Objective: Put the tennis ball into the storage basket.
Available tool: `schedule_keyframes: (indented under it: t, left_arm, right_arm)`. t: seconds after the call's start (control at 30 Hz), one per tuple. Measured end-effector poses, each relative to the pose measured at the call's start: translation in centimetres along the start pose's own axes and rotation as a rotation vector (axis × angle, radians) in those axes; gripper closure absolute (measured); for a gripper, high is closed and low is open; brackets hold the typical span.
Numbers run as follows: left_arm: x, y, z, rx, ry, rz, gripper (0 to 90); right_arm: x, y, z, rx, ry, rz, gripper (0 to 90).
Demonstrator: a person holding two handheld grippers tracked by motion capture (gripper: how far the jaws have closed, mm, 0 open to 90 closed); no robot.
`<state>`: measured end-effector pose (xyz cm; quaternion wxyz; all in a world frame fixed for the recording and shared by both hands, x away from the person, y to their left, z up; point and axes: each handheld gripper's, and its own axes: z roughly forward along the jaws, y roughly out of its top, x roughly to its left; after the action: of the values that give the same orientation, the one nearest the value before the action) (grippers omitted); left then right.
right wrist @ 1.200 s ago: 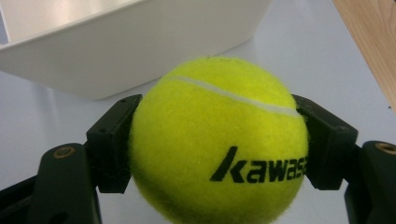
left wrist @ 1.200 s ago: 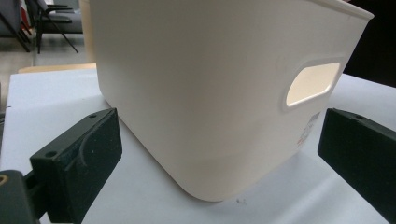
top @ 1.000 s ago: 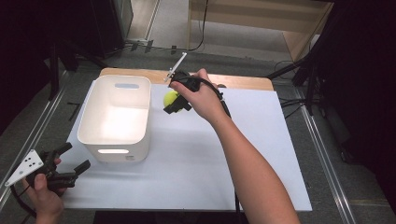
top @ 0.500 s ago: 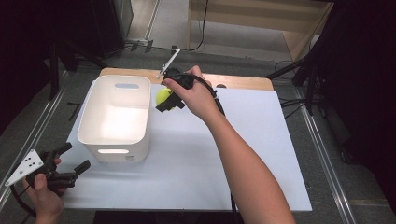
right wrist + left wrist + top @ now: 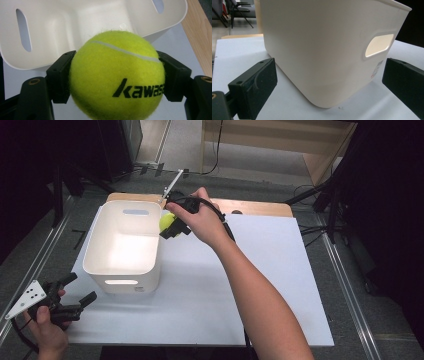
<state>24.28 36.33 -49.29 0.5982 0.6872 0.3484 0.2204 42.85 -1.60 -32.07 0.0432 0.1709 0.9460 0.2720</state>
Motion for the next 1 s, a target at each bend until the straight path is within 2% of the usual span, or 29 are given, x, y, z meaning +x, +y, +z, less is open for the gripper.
schedule_keyframes:
  t: [0.53,0.8,1.0]
  left_arm:
    - [0.0,0.0,0.0,0.002,0.001,0.000,0.0]
    - [0.0,0.0,0.0,0.004,0.001,-0.002,0.0]
    - [0.1,0.0,0.0,0.004,0.001,-0.003,0.0]
  right_arm:
    - [1.2,2.0,0.7,0.005,0.016,-0.043,23.6]
    - [1.8,2.9,1.7,-0.004,0.030,-0.061,23.6]
    - [2.4,3.5,2.3,-0.001,0.041,-0.055,23.6]
